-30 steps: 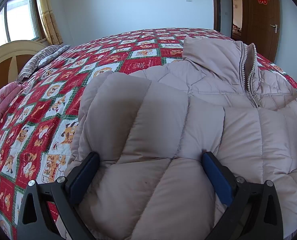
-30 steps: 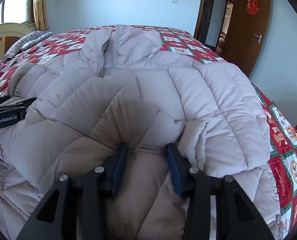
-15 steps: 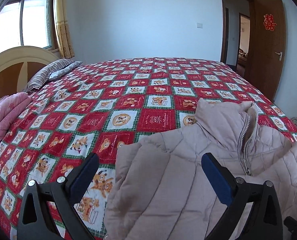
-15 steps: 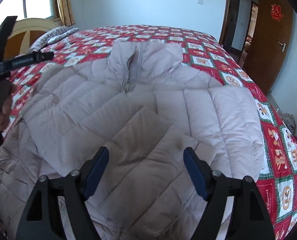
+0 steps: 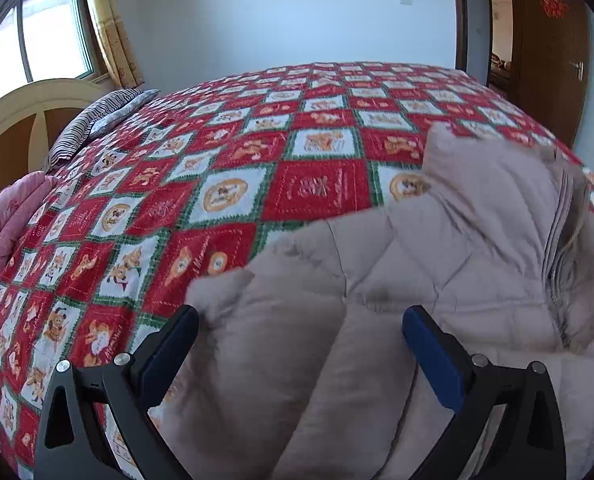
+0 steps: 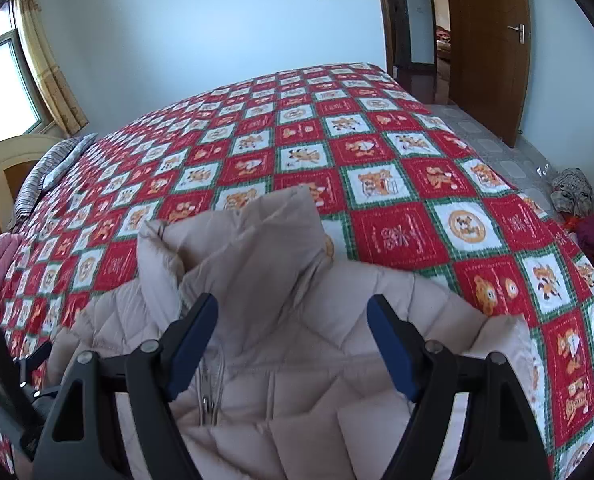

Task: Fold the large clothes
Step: 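Grasp the jacket hem with the right gripper and lift it toward the collar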

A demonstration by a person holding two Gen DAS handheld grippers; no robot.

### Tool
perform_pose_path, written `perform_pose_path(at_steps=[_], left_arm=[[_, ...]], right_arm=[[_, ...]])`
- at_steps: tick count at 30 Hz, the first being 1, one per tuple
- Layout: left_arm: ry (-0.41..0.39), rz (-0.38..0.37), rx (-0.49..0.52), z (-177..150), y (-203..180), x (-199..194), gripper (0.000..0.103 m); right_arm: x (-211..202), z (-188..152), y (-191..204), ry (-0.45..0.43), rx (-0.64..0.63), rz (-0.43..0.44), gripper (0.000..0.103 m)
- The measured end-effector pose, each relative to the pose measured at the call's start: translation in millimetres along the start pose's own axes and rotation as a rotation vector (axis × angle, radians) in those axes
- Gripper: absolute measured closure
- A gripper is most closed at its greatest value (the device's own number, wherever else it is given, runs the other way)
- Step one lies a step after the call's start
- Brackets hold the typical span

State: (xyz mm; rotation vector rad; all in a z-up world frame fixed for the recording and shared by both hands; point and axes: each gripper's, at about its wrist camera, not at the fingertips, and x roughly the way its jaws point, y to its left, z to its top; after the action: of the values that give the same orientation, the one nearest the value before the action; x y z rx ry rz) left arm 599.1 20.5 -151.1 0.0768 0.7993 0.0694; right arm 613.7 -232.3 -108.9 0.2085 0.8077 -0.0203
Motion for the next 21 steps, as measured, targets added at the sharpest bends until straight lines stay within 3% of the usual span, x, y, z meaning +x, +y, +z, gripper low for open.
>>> perform_pose_path(at_steps=[5, 8, 11, 14, 17, 21], left_arm=[[-0.052, -0.001, -0.027, 52, -2, -2, 0.001], [-0.051, 0.033, -0.015, 64, -14, 9, 0.001], [-0.036, -0.003, -0.009, 70, -25, 14, 0.001], [-0.101, -0.030, -0.003, 91, -37, 4, 0.001], [-0.129, -0.073, 0.005, 117, -58, 2, 0.001], [-0.115, -0.077, 0.084, 132, -99, 15, 0.001]], right_arm=[[34, 32, 12, 0.023, -0.003, -0.014, 0.023], [59, 45, 12, 0.087, 0.015, -0.002, 0.023], [73, 46, 9, 0.141, 0.005, -0.010, 0.026], [73, 41, 2, 0.152, -0.039, -0.031, 0.046], [71, 35, -10, 0.174, -0.055, -0.035, 0.083], [62, 27, -20, 0.170, -0.059, -0.020, 0.094]])
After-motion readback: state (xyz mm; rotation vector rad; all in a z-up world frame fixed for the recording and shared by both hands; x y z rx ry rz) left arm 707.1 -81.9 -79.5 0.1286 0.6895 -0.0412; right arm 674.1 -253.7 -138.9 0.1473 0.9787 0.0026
